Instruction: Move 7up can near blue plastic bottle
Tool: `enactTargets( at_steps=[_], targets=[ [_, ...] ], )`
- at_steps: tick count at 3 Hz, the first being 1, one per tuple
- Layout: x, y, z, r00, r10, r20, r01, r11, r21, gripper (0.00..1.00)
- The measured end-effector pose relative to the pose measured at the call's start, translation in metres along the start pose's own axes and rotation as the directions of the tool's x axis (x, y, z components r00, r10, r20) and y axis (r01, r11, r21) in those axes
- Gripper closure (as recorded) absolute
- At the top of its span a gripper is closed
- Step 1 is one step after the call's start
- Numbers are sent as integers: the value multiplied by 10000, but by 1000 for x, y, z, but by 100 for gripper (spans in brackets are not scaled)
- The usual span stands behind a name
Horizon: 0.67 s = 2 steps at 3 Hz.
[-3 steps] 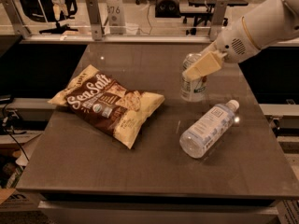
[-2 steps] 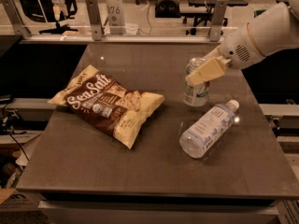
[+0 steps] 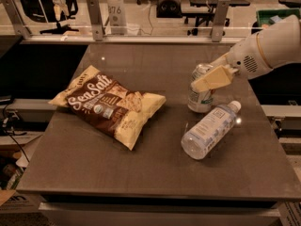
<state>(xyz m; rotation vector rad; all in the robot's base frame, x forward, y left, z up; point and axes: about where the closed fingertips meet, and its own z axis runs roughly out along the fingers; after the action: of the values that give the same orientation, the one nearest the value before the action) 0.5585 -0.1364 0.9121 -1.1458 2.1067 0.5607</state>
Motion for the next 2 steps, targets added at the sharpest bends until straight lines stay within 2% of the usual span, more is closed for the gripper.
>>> enactTargets(
  at_steps=[2],
  targets=[
    [13,-5,2,9997,178,146,-184,9987,476,37]
  ],
)
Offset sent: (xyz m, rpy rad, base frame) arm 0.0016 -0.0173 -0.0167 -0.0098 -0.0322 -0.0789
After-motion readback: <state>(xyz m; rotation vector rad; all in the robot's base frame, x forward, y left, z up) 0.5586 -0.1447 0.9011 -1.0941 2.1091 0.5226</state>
